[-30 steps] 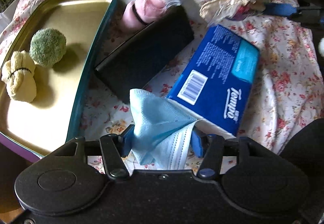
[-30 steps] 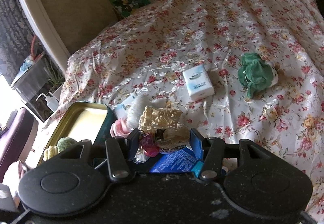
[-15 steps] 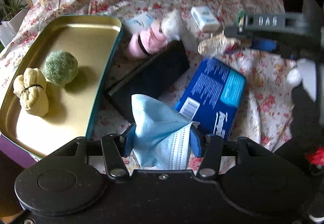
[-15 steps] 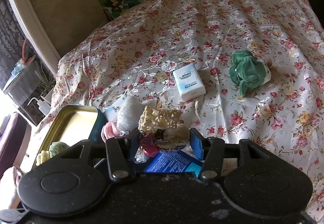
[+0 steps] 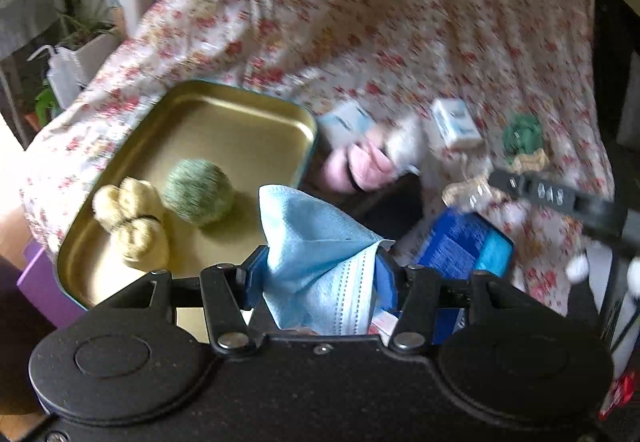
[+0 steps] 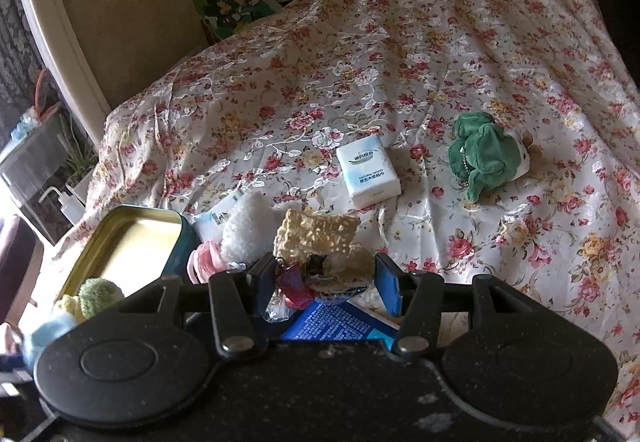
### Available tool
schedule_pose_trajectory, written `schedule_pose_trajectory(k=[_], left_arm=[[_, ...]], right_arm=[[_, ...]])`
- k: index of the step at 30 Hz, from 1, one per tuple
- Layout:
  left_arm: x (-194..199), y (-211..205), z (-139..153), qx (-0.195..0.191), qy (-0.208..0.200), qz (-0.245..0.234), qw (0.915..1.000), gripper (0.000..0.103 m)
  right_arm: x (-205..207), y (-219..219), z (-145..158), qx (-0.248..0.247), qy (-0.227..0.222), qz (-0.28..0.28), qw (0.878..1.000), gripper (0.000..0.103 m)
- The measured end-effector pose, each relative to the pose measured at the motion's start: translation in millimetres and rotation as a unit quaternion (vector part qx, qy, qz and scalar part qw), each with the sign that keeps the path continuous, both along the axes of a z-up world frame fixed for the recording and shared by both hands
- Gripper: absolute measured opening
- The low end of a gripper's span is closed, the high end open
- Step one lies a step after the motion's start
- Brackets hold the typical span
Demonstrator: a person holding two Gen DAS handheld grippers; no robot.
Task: Organize soft objects
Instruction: 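Carry the mask into the gold tray and open left gripper while right gripper drops beige crumpled item there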
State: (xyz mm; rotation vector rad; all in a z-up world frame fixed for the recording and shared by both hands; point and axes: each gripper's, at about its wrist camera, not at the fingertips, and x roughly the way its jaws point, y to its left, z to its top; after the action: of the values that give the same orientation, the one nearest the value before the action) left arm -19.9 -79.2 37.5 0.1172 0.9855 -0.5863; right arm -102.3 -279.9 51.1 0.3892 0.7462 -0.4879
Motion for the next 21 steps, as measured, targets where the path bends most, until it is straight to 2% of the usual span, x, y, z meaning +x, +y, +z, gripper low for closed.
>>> schedule_pose_trajectory(k=[6, 11, 15, 21], left_arm=[[23, 21, 8, 0.001, 0.01, 0.037, 0.9993, 0.052], [37, 38, 17, -0.018, 0.013, 0.059, 0.998, 0.052], [50, 47, 30, -0.03, -0.003, 0.074, 0.9968, 0.052], [74, 50, 40, -0.028, -0.025, 0.103, 0.994, 0.052]], right_arm=[[8, 11, -2, -0.005, 0.007, 0.013, 1.0, 0.051], [16, 25, 3, -0.005, 0.004, 0.033, 0.999, 0.052], [29, 45, 13, -0.021, -0.003, 0.056, 0.998, 0.051], [62, 76, 24, -0.014, -0.009, 0.096, 0.995, 0.052]])
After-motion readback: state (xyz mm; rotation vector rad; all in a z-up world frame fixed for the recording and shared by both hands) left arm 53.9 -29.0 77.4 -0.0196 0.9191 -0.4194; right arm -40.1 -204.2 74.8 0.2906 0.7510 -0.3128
